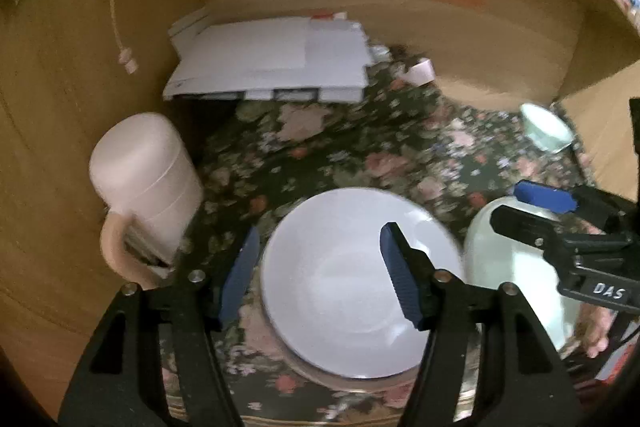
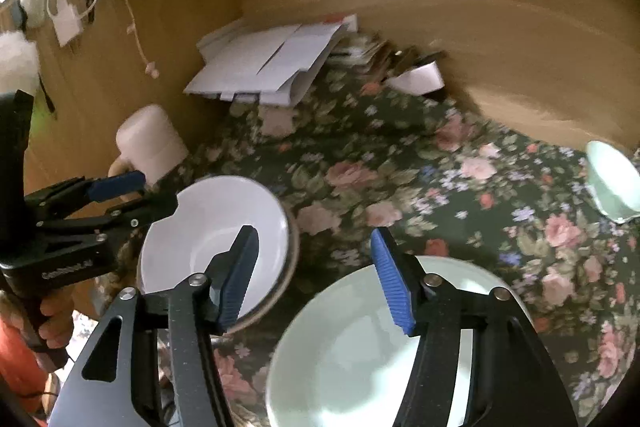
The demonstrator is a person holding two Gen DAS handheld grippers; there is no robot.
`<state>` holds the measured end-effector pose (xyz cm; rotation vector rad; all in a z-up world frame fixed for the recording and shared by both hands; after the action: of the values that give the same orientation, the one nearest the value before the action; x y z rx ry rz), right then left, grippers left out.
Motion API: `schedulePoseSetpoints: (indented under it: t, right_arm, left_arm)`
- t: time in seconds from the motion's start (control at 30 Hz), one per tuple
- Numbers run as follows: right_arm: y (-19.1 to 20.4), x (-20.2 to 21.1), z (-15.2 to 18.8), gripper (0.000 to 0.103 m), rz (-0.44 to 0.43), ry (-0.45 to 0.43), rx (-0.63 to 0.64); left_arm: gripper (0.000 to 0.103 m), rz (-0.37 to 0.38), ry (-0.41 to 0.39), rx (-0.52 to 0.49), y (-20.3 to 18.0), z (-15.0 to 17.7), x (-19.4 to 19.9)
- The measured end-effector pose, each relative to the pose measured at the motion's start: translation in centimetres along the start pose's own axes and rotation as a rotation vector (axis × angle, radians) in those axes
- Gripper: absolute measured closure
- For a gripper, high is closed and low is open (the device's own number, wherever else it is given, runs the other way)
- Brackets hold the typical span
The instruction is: Organize plates and bowls
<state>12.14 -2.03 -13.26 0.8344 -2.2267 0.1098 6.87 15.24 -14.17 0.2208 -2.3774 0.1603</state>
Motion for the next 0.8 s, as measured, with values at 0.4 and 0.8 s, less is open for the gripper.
schedulePoseSetpoints:
  t: [0.4,0.8]
  right_arm:
    - [-5.7,4.6,-0.8,0.043,0.111,-0.094,-0.052]
    - [-13.5,7.1,-0.8,0.043,0.236,-0.12,-0.112]
  left_arm:
    - [0.04,0.112,-0.052,-0.055,-6.5,-2.9,0.7]
    - [0.04,0.192,-0.054,-0.153,-14.6,-6.4,-2.2]
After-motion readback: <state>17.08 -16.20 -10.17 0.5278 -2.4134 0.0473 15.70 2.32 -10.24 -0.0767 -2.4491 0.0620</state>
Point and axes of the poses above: each gripper's, at about its wrist camera, not at the fingertips, and x roughly against the way its jaws point, y to its left, z to its underside, the point moved 2 cm from there along -x, roughly the way its jaws point, and after that the axes turned 4 degrees about x, right-handed, at the moved point
